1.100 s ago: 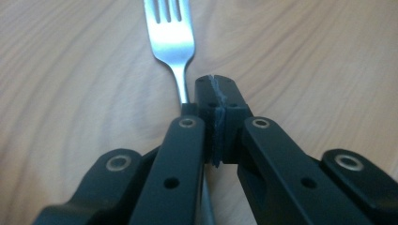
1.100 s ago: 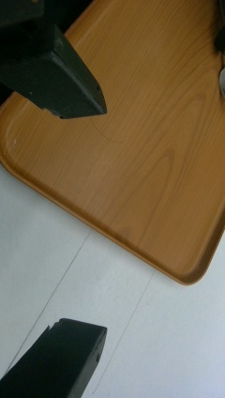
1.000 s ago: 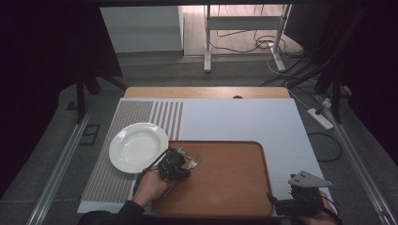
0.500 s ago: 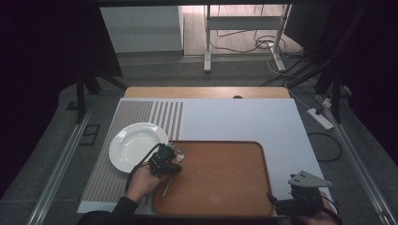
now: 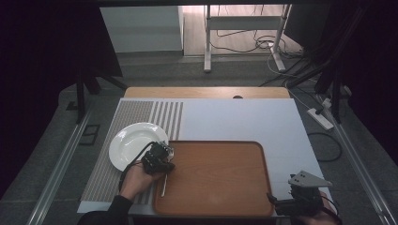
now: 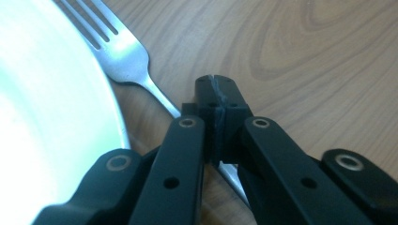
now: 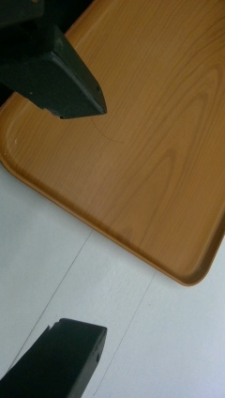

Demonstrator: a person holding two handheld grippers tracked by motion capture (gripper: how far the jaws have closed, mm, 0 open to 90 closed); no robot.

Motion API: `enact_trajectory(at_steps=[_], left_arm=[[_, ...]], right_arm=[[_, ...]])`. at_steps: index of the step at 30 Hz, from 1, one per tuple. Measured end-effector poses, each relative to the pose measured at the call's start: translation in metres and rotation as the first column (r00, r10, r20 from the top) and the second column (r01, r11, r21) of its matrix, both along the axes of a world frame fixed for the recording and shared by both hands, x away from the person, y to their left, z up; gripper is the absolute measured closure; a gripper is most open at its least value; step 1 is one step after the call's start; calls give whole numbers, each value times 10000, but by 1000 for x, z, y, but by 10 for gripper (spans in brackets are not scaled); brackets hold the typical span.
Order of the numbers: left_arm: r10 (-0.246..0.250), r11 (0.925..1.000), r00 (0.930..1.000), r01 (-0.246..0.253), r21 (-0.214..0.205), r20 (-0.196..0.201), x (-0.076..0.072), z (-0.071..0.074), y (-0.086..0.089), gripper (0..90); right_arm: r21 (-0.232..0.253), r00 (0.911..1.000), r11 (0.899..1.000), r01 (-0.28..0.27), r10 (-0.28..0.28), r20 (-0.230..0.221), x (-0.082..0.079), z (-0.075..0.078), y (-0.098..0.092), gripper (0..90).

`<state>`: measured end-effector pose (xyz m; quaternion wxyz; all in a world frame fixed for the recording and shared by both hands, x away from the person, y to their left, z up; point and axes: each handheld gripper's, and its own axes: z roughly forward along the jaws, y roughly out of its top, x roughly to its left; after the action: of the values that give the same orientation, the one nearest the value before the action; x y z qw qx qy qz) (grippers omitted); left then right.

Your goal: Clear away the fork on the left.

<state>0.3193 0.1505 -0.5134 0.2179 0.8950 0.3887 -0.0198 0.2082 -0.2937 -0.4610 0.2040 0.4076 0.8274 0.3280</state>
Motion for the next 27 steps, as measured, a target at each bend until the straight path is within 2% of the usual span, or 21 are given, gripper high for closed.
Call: enact_trajectory(at_steps=[4,12,18,23,27], left_arm=[[-123,9999,9999,121,112,106,-1,1,-1,894],[-91,9982,9988,119,-587,475,-4,9,-1,781],[38,9936,9947,78,-1126,1028,-7,17,4,635],[272,9901,9864,-42,-1405,1624,-10,22,9,443],[162,9874,9831,130,-1580,1822,-11,22,10,325]], right_arm=[[15,10000,10000,6,-6,-8,0,0,0,0],[63,10000,10000,19,-20,17,0,0,0,0],[91,10000,10000,29,-29,21,0,0,0,0],[99,10000,9999,35,-35,7,0,0,0,0],[113,10000,9999,37,-37,-18,0,0,-1,0]])
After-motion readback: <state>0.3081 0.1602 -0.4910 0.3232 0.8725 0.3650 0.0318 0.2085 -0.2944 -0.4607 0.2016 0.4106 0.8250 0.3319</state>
